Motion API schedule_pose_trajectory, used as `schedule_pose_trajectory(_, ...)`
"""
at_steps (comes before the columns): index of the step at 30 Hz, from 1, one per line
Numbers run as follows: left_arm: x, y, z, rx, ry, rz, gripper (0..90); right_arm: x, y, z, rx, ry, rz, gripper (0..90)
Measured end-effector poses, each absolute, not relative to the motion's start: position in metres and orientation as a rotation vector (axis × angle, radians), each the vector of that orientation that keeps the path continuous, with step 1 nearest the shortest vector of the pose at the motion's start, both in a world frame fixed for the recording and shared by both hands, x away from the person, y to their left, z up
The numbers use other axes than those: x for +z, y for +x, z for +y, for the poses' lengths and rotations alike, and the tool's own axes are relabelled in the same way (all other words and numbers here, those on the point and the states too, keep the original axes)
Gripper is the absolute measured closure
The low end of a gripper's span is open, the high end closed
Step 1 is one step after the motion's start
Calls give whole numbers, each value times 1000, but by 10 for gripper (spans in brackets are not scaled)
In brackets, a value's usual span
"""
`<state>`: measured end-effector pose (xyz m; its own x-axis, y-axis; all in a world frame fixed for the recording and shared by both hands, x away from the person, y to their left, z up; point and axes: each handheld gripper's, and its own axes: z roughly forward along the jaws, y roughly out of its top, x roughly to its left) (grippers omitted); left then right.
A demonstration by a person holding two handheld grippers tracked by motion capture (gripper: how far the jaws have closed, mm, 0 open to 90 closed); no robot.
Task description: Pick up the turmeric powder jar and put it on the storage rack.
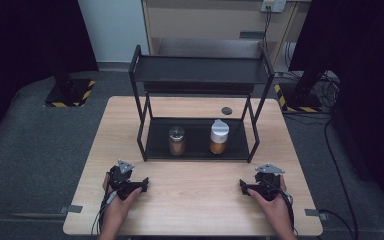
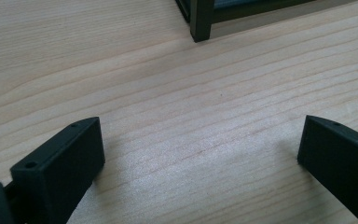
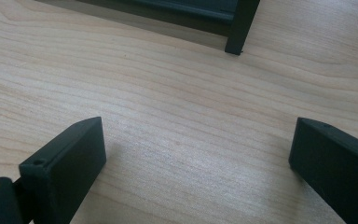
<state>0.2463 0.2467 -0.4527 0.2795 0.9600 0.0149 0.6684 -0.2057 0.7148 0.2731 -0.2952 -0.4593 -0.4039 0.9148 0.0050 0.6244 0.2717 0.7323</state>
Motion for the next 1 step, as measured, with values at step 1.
schedule_pose_trajectory(1,-453,246,247,630,1956,1458,0,-459,274,-295,929,1389,2129,36)
